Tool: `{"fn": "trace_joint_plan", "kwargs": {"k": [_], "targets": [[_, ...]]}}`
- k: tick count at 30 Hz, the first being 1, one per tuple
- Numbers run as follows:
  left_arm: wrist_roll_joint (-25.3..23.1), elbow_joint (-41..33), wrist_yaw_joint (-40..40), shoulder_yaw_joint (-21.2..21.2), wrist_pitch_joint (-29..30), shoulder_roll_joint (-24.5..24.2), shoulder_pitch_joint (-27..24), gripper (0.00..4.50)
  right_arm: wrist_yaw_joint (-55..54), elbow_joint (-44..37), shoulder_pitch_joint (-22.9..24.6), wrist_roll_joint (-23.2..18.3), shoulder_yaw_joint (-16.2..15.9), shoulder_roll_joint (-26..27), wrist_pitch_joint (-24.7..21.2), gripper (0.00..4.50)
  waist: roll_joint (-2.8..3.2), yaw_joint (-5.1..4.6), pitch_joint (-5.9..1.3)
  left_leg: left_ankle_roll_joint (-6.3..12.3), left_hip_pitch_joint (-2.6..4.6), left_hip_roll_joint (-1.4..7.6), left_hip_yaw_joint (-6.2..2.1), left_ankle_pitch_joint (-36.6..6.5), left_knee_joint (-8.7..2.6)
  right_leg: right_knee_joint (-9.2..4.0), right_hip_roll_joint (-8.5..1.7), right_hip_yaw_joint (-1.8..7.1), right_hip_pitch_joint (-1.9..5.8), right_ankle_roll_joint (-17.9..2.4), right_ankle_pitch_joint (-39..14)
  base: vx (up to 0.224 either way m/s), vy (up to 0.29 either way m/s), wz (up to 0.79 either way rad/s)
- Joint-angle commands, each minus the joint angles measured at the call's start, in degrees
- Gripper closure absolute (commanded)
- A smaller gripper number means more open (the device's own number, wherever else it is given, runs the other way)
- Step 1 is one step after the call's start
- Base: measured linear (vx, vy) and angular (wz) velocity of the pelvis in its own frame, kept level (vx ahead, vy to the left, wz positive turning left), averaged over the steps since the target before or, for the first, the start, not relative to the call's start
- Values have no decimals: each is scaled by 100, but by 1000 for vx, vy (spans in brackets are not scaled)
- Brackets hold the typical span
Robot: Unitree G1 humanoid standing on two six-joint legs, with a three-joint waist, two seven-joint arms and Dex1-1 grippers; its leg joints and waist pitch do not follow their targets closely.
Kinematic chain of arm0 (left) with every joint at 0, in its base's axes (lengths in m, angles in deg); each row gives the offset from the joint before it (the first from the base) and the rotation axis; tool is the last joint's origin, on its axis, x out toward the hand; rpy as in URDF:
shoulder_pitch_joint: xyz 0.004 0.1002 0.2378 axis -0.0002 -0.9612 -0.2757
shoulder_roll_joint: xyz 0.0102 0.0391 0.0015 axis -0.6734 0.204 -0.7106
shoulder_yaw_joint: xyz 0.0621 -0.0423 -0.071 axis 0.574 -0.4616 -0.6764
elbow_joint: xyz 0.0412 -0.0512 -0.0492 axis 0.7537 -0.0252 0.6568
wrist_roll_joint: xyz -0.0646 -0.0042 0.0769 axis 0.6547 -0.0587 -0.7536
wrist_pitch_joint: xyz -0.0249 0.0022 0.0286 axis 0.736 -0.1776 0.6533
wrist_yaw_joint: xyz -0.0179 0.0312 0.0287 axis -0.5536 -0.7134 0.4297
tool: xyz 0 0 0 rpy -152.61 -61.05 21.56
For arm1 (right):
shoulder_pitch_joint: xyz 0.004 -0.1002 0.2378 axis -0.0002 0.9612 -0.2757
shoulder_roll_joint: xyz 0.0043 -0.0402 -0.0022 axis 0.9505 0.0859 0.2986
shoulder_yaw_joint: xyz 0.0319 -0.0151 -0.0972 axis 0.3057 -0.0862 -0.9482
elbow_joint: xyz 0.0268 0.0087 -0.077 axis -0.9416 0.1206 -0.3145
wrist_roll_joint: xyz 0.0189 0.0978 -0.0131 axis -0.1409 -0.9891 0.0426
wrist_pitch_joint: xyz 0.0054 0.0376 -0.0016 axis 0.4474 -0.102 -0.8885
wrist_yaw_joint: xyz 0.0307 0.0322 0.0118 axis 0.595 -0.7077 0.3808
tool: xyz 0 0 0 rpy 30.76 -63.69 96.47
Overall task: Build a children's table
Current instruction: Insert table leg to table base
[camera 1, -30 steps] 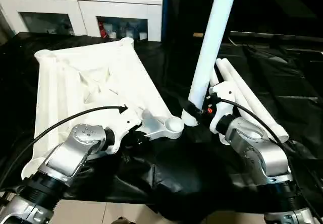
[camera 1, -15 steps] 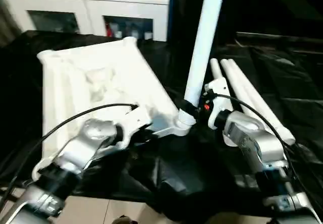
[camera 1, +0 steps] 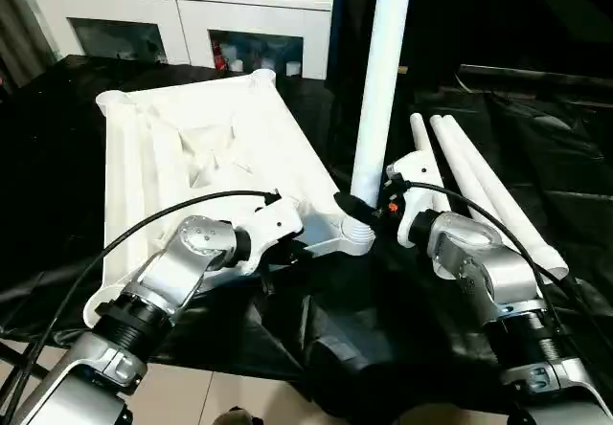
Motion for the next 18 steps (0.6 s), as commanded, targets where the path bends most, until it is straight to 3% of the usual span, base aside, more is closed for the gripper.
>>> {"fn": "trace_joint_plan", "kwargs": {"k": [1,5,17,18], "targets": [[326,-65,228,-109,-399,127,-50,450,16,169,-107,46,31,27,151,259,-26,-52,-395,-13,146,310,-106,-808,-377,-472,-468,270,198,-1199,-378,0,0,0],[341,-62,356,-119,-396,50,-119,450,35,480,-171,117,31,91,299,259,-55,-85,-387,15,137,314,-105,-884,-383,-477,-474,267,196,-1229,-481,0,0,0],[95,83,306,-184,-535,48,-165,450,75,932,-252,104,96,266,572,259,-32,-121,-362,-14,145,316,-113,-1051,-405,-523,-481,277,180,-1176,-852,0,0,0],[76,99,294,-184,-548,45,-164,422,79,944,-250,98,106,275,586,259,-38,-125,-359,-25,152,318,-111,-1093,-410,-527,-476,279,175,-1158,-905,0,0,0]]}}
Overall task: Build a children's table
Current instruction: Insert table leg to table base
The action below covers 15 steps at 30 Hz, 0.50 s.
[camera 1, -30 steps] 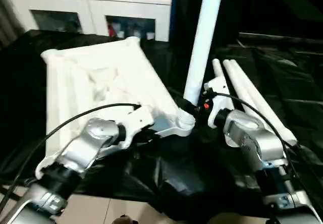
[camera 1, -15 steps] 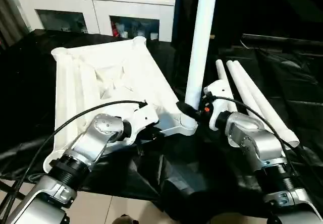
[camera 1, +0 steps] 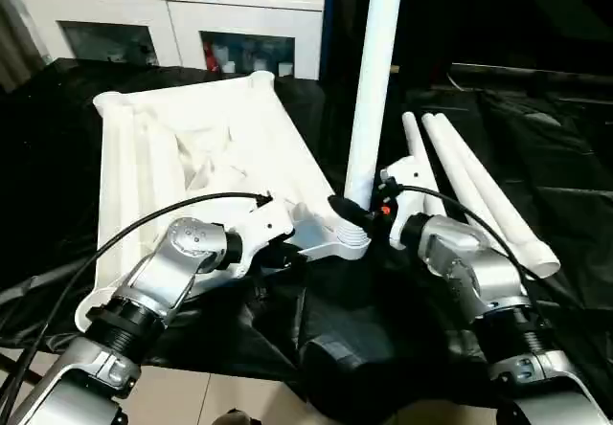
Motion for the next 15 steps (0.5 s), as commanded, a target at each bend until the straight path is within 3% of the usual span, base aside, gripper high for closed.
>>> {"fn": "trace_joint_plan", "kwargs": {"k": [1,4,7,12,15], "targets": [[97,-4,74,-33,-336,110,-56,393,-42,142,-71,62,73,20,46,259,-45,-35,-356,-25,139,318,-113,-1101,-404,-530,-480,279,174,-1151,-925,0,0,0],[91,-16,70,-65,-270,98,-63,387,-34,166,-39,52,89,34,102,259,-9,-35,-356,-67,141,328,-118,-1149,-413,-535,-480,278,168,-1165,-948,0,0,0],[71,-14,89,-76,-223,71,-66,350,-31,190,-29,48,100,45,134,259,-22,-49,-364,-94,140,331,-128,-1187,-429,-515,-469,270,170,-1176,-828,0,0,0],[42,40,203,-96,-200,-44,-97,349,-29,208,-14,49,124,69,168,259,-40,-95,-364,-29,124,316,-117,-1122,-415,-509,-474,278,182,-1251,-628,0,0,0],[23,80,223,-143,-236,-65,-109,383,-20,229,-16,54,123,78,192,259,-24,-115,-358,-25,131,324,-119,-1160,-417,-516,-477,278,174,-1266,-708,0,0,0]]}}
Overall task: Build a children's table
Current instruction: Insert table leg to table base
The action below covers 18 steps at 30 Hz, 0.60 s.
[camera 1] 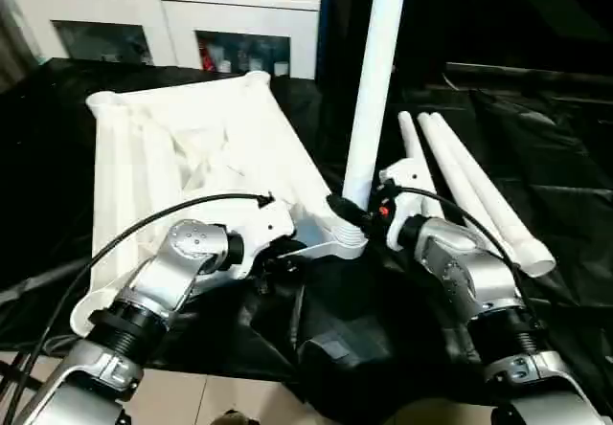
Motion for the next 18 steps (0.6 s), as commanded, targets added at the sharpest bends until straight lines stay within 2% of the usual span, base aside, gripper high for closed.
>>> {"fn": "trace_joint_plan", "kwargs": {"k": [1,3,9,18], "targets": [[-21,49,90,-32,-30,-35,-54,383,-26,136,-19,67,79,-38,41,259,-1,-9,-361,-31,138,324,-127,-1170,-422,-503,-476,272,178,-1269,-729,0,0,0],[-13,54,100,-48,-3,-58,-56,415,-20,149,-19,72,78,-32,61,259,0,-18,-360,-36,140,323,-123,-1193,-422,-506,-476,275,176,-1282,-710,0,0,0],[57,-9,172,-123,131,-146,-97,442,-6,157,-5,86,69,-6,97,259,4,-18,-352,-42,140,326,-125,-1233,-430,-512,-479,279,170,-1290,-780,0,0,0],[-68,-40,197,-33,141,-232,-264,450,16,166,75,27,124,50,196,259,12,-26,-341,-89,146,333,-130,-1366,-449,-528,-485,287,157,-1257,-922,0,0,0]]}}
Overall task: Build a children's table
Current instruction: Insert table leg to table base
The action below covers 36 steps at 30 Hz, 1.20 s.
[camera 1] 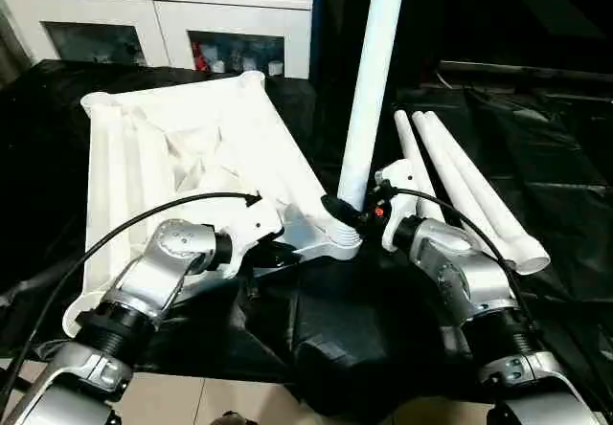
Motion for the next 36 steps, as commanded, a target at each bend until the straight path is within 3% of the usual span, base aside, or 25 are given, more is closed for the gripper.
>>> {"fn": "trace_joint_plan", "kwargs": {"k": [1,8,10,11,13,15,20,21,26,33,34,35,36], "targets": [[-125,6,129,101,75,-66,-165,450,-30,113,63,-3,176,-20,66,259,13,-2,-339,-92,145,331,-133,-1372,-443,-527,-483,287,158,-1255,-941,0,0,0],[-62,9,-36,42,95,98,-109,450,19,268,311,-220,437,78,415,259,17,3,-345,-75,144,337,-133,-1379,-448,-530,-491,288,160,-1264,-866,0,0,0],[-77,42,-58,37,95,115,-73,450,-7,353,342,-265,517,104,514,259,60,4,-339,-84,151,336,-139,-1461,-457,-535,-483,285,149,-1283,-891,0,0,0],[-86,59,-67,34,95,123,-54,450,-25,400,359,-292,563,119,568,259,45,-2,-335,-94,152,340,-139,-1520,-462,-543,-488,288,148,-1295,-939,0,0,0],[-128,137,-99,29,76,144,11,450,-52,539,421,-347,687,157,755,259,88,11,-336,-129,158,333,-147,-1606,-463,-552,-494,286,142,-1288,-1046,0,0,0],[-144,199,-140,4,78,169,73,450,-21,616,495,-364,736,183,894,259,89,19,-332,-150,166,339,-152,-1677,-473,-559,-497,289,137,-1286,-1097,0,0,0],[-190,320,-148,-36,68,170,212,450,106,882,692,-342,750,252,1302,259,88,42,-335,-143,153,341,-155,-1716,-484,-564,-501,287,145,-1297,-1026,0,0,0],[-193,326,-150,-39,68,169,219,450,106,895,700,-339,751,254,1319,259,119,51,-338,-145,156,341,-162,-1714,-481,-557,-504,286,143,-1305,-1021,0,0,0],[-243,420,-160,-57,41,130,285,450,29,938,808,-301,806,233,1587,259,134,80,-328,-173,170,351,-168,-1882,-500,-580,-508,291,129,-1278,-1193,0,0,0],[-258,477,-118,-47,-3,103,303,450,39,618,924,-34,610,83,1758,259,116,128,-335,-141,164,354,-161,-1740,-512,-577,-505,291,135,-1246,-1045,0,0,0],[-261,483,-121,-40,-10,104,298,450,46,536,949,45,529,44,1792,259,75,123,-334,-130,163,356,-154,-1717,-513,-586,-501,291,139,-1239,-1041,0,0,0],[-263,496,-130,-32,-20,107,295,450,56,471,973,99,463,17,1837,259,92,132,-331,-115,163,351,-155,-1688,-512,-581,-502,291,140,-1223,-1065,0,0,0],[-269,514,-139,-28,-30,112,300,450,68,430,985,105,441,12,1856,259,69,131,-328,-99,159,351,-148,-1676,-508,-592,-504,293,139,-1203,-1105,0,0,0]]}}
